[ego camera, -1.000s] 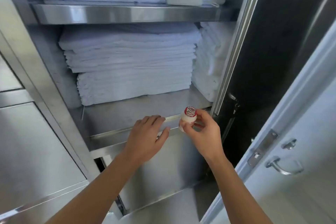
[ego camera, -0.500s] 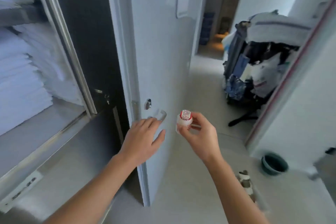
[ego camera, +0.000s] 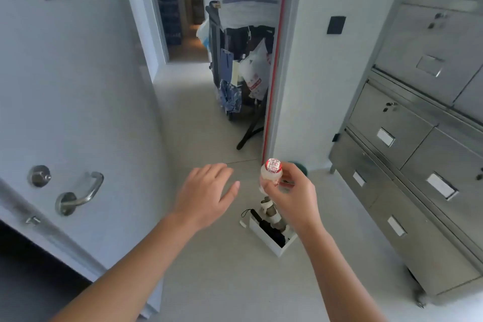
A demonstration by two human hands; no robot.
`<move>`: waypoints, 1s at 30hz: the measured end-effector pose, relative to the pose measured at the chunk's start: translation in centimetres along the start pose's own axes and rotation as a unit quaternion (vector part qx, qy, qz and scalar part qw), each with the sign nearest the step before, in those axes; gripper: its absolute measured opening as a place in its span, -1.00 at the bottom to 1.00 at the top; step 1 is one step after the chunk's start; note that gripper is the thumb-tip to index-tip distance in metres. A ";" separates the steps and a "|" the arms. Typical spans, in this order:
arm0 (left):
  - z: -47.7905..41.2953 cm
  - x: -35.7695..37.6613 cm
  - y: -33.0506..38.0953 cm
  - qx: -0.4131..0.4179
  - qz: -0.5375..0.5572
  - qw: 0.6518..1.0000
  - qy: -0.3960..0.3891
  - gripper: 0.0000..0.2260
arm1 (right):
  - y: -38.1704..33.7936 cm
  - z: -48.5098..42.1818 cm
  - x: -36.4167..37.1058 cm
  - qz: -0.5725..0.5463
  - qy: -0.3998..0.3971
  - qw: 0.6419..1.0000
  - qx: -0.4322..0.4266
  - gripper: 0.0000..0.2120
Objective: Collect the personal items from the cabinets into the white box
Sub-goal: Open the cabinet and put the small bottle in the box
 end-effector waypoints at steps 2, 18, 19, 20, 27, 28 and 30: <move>-2.6 0.9 2.2 0.007 -0.001 1.000 0.002 -0.57 | 1.0 -2.1 -2.5 0.003 0.006 1.000 -0.002 -0.72; -18.9 11.4 10.9 0.046 0.023 0.998 -0.030 -0.60 | 10.0 -17.2 -13.6 0.019 0.030 0.999 0.036 -0.72; -19.9 12.9 11.0 0.051 0.029 0.998 -0.035 -0.61 | 11.2 -18.2 -13.8 0.024 0.034 0.998 0.044 -0.72; -21.0 14.4 11.0 0.053 0.035 0.997 -0.040 -0.62 | 12.4 -19.2 -13.9 0.029 0.036 0.998 0.052 -0.71; -29.4 27.4 11.1 0.090 0.083 0.987 -0.103 -0.64 | 24.1 -26.9 -13.6 0.051 0.069 0.986 0.144 -0.66; -30.4 29.5 11.1 0.096 0.086 0.985 -0.114 -0.64 | 26.2 -27.7 -13.5 0.050 0.075 0.983 0.158 -0.66; -31.7 33.8 11.5 0.113 0.095 0.978 -0.149 -0.64 | 30.7 -28.7 -13.3 0.039 0.092 0.976 0.192 -0.68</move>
Point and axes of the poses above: each hand's wrist, its own z-axis away from the middle knuckle, its own x-axis out of the palm, y = z × x, the point moved 10 cm from there along -z, towards the middle knuckle, and after that the axes turned 15 degrees about -z, right-handed, at the moved point
